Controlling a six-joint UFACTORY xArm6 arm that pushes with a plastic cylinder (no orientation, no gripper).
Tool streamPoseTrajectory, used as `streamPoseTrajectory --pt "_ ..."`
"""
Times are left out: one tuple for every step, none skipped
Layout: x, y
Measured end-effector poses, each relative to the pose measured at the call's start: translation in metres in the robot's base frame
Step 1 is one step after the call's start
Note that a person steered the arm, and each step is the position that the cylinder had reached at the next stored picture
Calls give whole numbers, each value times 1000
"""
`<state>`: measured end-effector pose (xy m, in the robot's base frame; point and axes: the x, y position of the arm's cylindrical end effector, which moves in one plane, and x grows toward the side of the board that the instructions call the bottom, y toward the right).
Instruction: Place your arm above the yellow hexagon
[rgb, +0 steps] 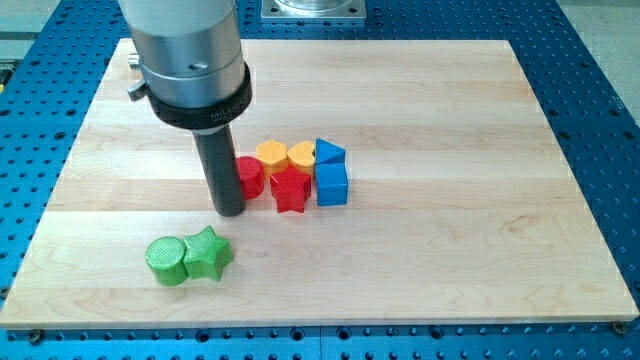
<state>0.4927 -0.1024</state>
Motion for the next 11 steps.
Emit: streamPoseTrajectory --pt "-24 -25" --pt "-78 -25" --pt "-91 -21" --pt "-93 -21" --pt "-95 -19" --pt "-95 -15" --pt "-101 -13" --pt "-103 -13" --pt "-95 3" --pt "-88 22" --pt "-89 20"
